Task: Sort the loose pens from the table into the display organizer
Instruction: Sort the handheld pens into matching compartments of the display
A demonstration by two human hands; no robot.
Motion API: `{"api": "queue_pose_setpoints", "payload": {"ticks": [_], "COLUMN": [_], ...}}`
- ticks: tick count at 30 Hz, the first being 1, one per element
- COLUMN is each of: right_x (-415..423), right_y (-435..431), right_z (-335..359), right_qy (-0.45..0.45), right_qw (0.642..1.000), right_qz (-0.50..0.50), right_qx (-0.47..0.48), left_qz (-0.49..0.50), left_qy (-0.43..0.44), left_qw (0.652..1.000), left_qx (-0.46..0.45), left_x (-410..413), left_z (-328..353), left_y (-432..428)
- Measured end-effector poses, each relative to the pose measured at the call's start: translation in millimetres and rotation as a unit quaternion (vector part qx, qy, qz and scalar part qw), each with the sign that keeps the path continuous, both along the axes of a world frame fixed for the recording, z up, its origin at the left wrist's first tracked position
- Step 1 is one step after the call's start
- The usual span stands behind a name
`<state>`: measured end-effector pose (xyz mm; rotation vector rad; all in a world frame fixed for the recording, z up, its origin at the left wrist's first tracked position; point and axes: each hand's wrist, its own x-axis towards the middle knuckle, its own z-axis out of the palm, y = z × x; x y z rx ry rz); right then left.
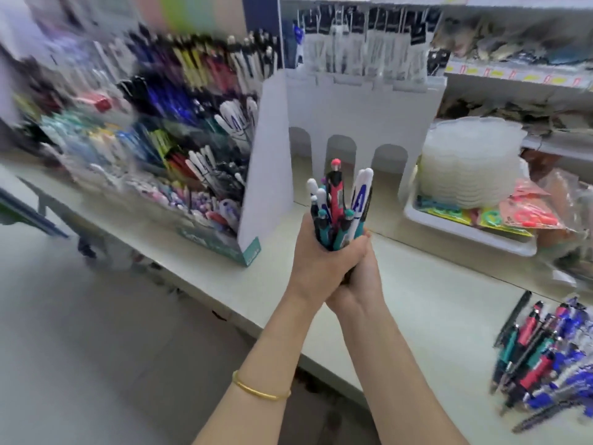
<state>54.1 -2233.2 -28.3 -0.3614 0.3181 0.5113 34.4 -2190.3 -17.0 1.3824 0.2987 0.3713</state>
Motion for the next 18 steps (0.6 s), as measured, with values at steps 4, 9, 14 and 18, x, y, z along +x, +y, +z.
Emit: {"api": "queue_pose_setpoints", "payload": {"ticks": [4, 9, 14, 18], "right_x": [-8.6, -18.9, 7.6, 34.9], "right_y": [73.7, 127.5, 157.6, 196.3], "right_z": [1.4, 14.4, 53.6, 87.7], "right_qy": [0.0, -0.094, -0.294, -0.467], "right_qw": [1.0, 0.955, 0.84, 0.728], "right_qz": [0.002, 0.075, -0.024, 0.048], "right_qx": [-0.009, -0.273, -0.455, -0.499], "left_qz": [-0.013, -0.06, -0.112, -0.113], "left_qy": [0.0, -0.033, -0.045, -0.008], "left_qw": [0.999, 0.997, 0.99, 0.991], "left_qx": [0.042, 0.028, -0.072, -0.069], "left_x": [-7.0, -13.4, -14.7, -7.4], "left_z": [4.3, 13.4, 21.5, 27.5], "left_y": [78.1, 160.7, 220.6, 262.3]}}
